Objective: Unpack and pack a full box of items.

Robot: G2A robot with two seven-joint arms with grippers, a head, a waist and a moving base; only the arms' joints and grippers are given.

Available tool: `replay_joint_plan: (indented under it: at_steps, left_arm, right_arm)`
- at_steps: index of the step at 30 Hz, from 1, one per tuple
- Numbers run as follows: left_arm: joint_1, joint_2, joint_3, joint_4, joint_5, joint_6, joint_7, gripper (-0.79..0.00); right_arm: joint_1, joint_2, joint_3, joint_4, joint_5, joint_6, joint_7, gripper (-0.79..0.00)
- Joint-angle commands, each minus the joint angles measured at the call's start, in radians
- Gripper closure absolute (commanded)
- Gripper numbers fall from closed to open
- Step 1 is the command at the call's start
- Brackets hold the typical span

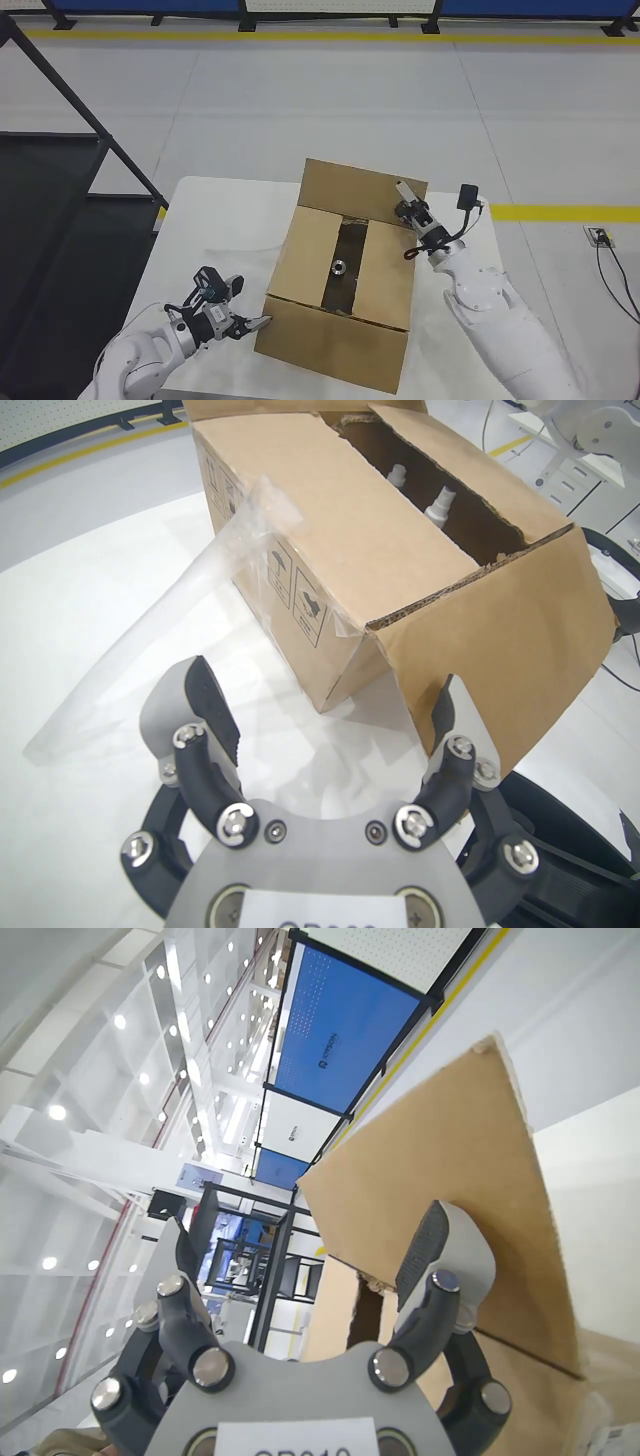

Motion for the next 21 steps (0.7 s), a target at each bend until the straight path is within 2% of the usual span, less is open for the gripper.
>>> replay_joint_plan:
  at_steps: [1,9,13,21]
  left_arm:
    - [0.003,0.001,0.001,-0.003,0.001,0.0,0.001,-0.785]
    - [0.004,0.007,0.01,0.001,-0.002,-0.004,0.001,-0.785]
    - [-0.003,0.008,0.024,0.005,0.004,-0.005,-0.002,-0.785]
    - [-0.001,0.014,0.007,0.003,-0.02,0.009,0.029,-0.785]
  right_arm:
    - [0.011,-0.008,-0.013,0.023,-0.028,0.004,-0.031,-0.785]
    - [0.056,-0.034,-0.066,0.09,-0.153,0.11,-0.044,-0.785]
    - [0.062,-0.044,-0.07,0.101,-0.168,0.137,-0.044,-0.785]
    - [0.012,-0.045,-0.019,0.048,-0.177,0.029,-0.076,-0.785]
